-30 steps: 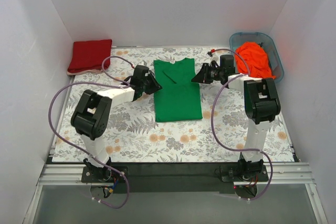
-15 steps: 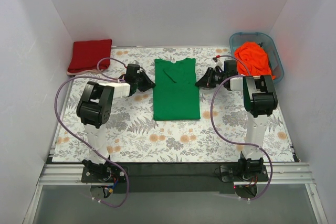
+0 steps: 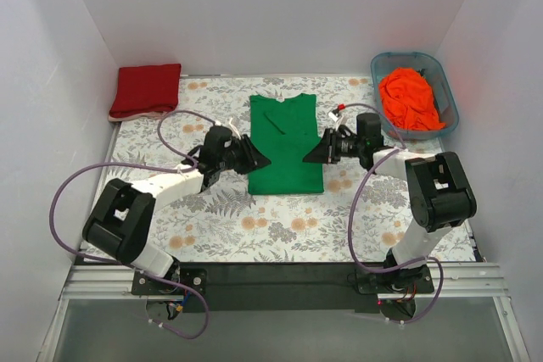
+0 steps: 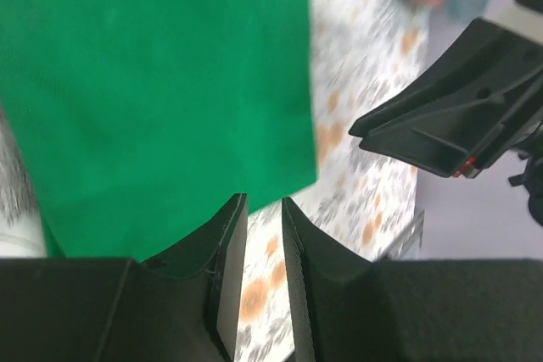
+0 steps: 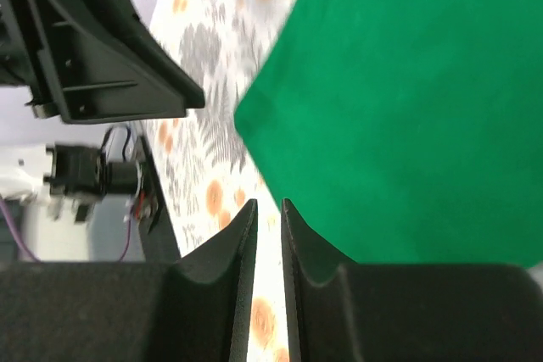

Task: Fold and stack the t-shirts
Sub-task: Fold the tshirt

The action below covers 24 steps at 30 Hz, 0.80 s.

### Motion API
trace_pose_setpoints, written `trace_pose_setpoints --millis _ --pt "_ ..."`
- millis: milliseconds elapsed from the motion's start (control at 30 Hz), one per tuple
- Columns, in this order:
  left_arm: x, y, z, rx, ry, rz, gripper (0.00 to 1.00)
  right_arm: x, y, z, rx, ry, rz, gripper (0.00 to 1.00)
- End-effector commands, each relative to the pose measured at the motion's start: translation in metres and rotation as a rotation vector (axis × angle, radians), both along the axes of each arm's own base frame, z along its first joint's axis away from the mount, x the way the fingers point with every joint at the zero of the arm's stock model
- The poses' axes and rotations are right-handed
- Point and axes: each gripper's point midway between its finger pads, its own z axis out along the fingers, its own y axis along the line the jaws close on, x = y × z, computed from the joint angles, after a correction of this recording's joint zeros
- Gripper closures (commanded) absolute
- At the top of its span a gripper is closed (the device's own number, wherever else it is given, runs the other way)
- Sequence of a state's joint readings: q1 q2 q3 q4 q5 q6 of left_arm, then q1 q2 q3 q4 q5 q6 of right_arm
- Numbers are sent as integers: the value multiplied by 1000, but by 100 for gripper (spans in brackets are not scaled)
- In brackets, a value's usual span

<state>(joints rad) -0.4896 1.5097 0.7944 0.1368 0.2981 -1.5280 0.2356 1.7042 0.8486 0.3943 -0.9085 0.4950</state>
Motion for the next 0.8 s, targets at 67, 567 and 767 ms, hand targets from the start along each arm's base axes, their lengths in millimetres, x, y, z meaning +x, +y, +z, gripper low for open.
trace_pose_setpoints --millis 67,567,767 --pt "-43 9 -67 16 218 2 80 -51 -3 -58 -21 122 102 78" --pt "-71 69 -99 69 353 225 87 -64 -29 -98 -57 200 23 82" --pt "-71 70 -57 15 245 215 84 -65 4 -42 -2 96 101 81"
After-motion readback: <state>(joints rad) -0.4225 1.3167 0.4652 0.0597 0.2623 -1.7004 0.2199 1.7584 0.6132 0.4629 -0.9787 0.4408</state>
